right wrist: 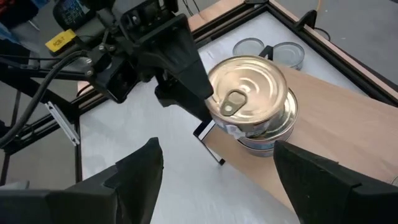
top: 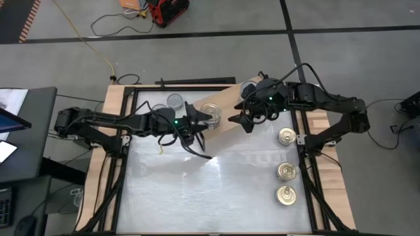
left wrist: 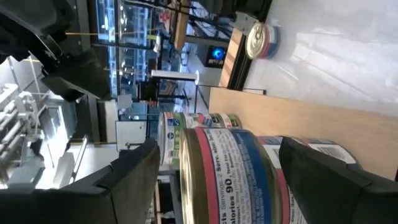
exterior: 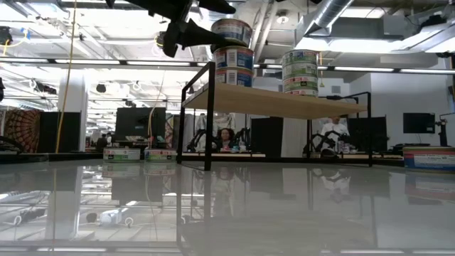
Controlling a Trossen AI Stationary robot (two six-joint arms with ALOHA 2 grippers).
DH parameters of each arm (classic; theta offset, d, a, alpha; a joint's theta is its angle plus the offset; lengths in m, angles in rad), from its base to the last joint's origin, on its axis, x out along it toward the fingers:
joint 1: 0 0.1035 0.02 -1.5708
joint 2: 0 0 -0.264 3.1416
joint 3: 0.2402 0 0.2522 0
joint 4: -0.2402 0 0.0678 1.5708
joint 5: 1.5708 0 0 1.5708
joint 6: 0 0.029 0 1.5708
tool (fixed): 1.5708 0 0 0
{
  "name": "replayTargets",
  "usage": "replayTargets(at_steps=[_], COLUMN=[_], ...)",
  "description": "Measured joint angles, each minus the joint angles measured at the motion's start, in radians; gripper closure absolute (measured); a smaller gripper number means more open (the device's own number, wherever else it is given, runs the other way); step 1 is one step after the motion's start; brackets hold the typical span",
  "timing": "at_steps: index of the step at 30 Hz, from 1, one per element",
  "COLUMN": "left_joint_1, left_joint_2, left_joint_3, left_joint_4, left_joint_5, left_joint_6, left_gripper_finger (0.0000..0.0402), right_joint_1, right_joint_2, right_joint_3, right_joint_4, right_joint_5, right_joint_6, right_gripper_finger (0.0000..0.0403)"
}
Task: Stack canned seafood by type on shelf
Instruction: Stack the blue tuna can on top of the blue tuna can, then stack the green tuna can on top of the green tuna can
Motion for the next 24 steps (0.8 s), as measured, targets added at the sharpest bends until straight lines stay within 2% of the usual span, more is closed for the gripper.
replayTargets(at_steps=[14,18,24], left_joint_1=[-0.024,-0.055,-0.056], left_joint_2=[-0.01,-0.083,-0.236], left_joint_3=[0.0,0.0,0.0], left_joint_4=[-0.012,-0.053,-0.25], left_joint_5=[0.018,0.05,0.124], left_joint_6=[-0.004,-0.133,-0.452], left_gripper_finger=[0.0085,0.0093,0.011], right_joint_1=[0.014,0.044,0.158], right_joint_2=[0.0,0.0,0.002], right_joint_3=[0.0,0.0,0.0], right_joint_4=[-0.009,-0.031,-0.044], right_joint_5=[0.0,0.004,0.179], right_joint_6=[0.0,-0.021,-0.034], right_gripper_finger=[0.0078,0.0078,0.0078])
